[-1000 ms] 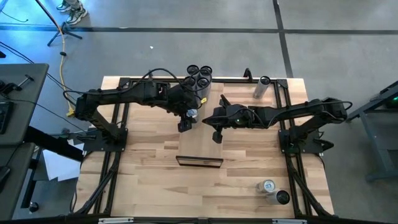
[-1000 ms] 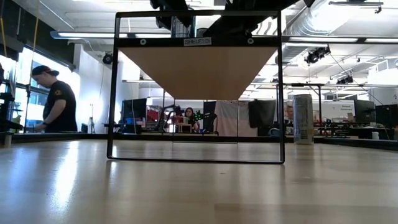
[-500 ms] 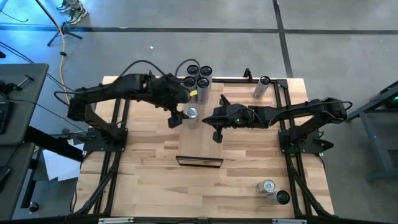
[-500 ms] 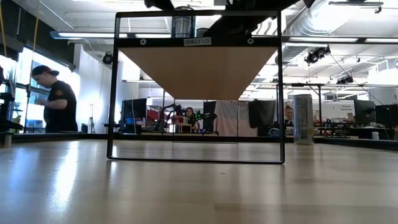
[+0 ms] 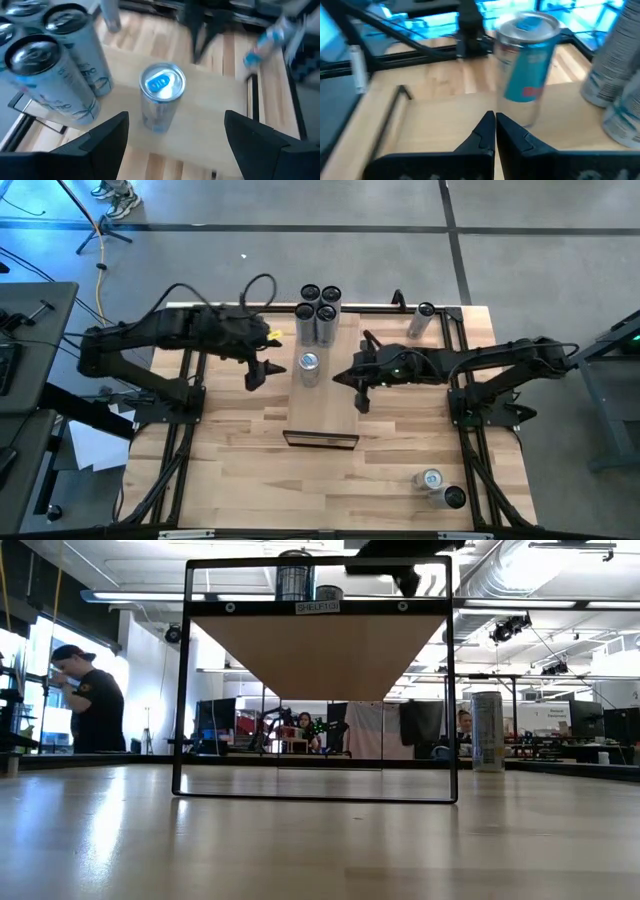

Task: Place canned beverage on shelf
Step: Put the top blue soda can on the shelf

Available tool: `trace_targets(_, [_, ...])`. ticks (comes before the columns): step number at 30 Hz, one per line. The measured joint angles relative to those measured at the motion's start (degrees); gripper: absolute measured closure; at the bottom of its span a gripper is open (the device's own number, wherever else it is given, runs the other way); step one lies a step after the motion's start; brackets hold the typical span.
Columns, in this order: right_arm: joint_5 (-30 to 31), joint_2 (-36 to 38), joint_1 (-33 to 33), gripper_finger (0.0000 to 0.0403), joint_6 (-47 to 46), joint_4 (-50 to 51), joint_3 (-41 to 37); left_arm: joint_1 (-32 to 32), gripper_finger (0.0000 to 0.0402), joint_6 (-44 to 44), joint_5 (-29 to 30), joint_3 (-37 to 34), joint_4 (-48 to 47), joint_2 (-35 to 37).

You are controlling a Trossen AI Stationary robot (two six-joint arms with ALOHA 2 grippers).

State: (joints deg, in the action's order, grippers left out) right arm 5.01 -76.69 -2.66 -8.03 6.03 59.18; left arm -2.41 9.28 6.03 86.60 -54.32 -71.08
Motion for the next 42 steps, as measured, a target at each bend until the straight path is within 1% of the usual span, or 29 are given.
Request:
trace_targets(3, [-2.9, 2.0, -1.3, 0.0403, -0.1, -0.7, 0.0, 0.5, 0.0105, 4.2, 2.0, -6.9, 4.5, 4.5])
trace_targets(6, [-3.3, 2.5, -3.4, 0.0403, -2.1, -2.5, 0.0, 0.9, 0.0105, 7.3, 2.8, -12.9, 7.1, 7.8])
trace_targets(9, [-3.0, 2.0, -6.1, 0.0403, -2.5, -4.9, 0.0, 1.1, 0.0106, 9.8, 3.3, -17.1, 9.4, 10.2])
trace_targets(11, [-0.8, 1.6, -8.3, 0.0403, -2.5, -5.0, 0.1, 1.1, 0.0106, 10.1, 3.7, -18.3, 10.2, 11.3])
trace_targets(13, [3.4, 1.0, -9.8, 0.0403, -2.8, -4.7, 0.5, 1.1, 0.0106, 9.9, 5.1, -18.5, 11.7, 12.1])
trace_targets(15, [8.3, 0.7, -11.2, 0.0403, -3.5, -0.8, 2.1, 1.0, 0.0106, 8.2, 7.6, -18.5, 13.3, 13.0])
trace_targets(18, [14.5, -0.4, -12.1, 0.0402, -3.8, 5.1, 6.6, 0.9, 0.0106, 5.3, 12.6, -18.5, 16.6, 14.5])
trace_targets(20, [16.3, -1.5, -12.1, 0.0402, -5.1, 9.8, 10.0, 0.9, 0.0106, 3.7, 15.9, -18.4, 19.0, 15.4])
trace_targets(22, [16.9, -2.5, -12.1, 0.0392, -6.7, 14.5, 12.8, 0.9, 0.0106, 2.5, 19.1, -18.4, 20.0, 16.0])
trace_targets(24, [17.4, -3.5, -12.0, 0.0367, -8.4, 16.9, 15.2, 0.9, 0.0106, 2.1, 21.4, -18.4, 20.9, 16.6])
trace_targets(26, [18.4, -4.3, -12.0, 0.0329, -9.5, 18.4, 16.3, 0.9, 0.0106, 2.1, 23.0, -18.4, 20.8, 16.9])
trace_targets(30, [18.8, -5.2, -12.0, 0.0225, -10.1, 19.1, 16.5, 0.9, 0.0106, 2.1, 24.0, -18.4, 20.7, 17.0])
trace_targets(33, [18.8, -5.5, -12.0, 0.0144, -12.4, 19.1, 16.6, 0.9, 0.0106, 2.1, 24.1, -18.4, 20.8, 17.0])
trace_targets(36, [18.8, -6.2, -12.0, 0.008, -12.9, 19.2, 16.6, 0.9, 0.0106, 2.1, 24.1, -18.4, 20.7, 17.0])
trace_targets(39, [18.3, -7.6, -12.1, 0.0038, -12.8, 19.5, 16.6, 0.9, 0.0106, 2.1, 24.1, -18.4, 20.7, 17.0])
trace_targets(42, [16.6, -9.4, -12.1, 0.0018, -12.5, 20.0, 16.6, 0.9, 0.0106, 2.1, 24.2, -18.4, 20.8, 17.0])
